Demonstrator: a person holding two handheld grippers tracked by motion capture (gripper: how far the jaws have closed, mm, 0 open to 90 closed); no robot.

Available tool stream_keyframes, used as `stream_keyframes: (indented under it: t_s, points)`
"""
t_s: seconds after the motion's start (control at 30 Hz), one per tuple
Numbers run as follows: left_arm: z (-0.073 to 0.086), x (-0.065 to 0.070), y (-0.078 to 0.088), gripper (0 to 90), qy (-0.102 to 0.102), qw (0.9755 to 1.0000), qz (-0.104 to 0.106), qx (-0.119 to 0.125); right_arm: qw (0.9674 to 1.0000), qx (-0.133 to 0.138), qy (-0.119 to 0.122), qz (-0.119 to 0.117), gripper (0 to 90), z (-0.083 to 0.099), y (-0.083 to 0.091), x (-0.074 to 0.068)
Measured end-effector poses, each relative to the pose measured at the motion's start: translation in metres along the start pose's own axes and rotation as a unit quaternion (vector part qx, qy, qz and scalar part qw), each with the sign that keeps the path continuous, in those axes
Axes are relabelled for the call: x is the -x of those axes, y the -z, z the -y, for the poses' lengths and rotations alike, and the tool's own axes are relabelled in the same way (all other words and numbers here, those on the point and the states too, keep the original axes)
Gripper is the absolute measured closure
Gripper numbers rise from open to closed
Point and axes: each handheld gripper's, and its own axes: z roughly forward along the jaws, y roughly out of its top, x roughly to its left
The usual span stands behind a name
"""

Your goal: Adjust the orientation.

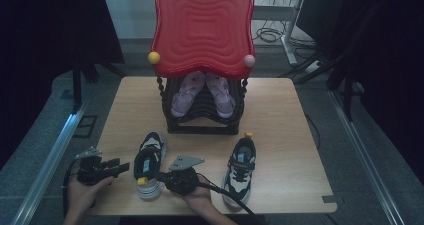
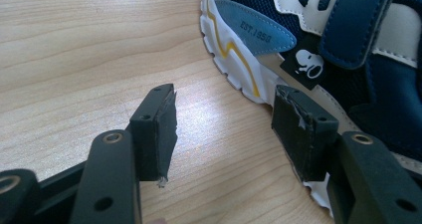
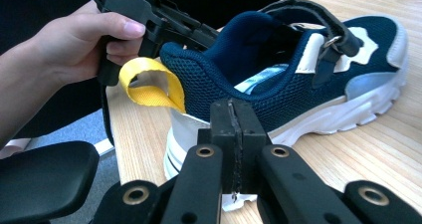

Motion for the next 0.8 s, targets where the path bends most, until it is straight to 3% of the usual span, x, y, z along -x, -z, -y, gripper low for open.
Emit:
stream_keyframes:
  t_s: [0.8]
  points:
    - [0.0, -0.008, 0.009, 43.1, 0.013, 0.9996, -0.012, 0.023, 0.9997, -0.003, 0.01, -0.023, 89.4, -0.002, -0.028, -0.012]
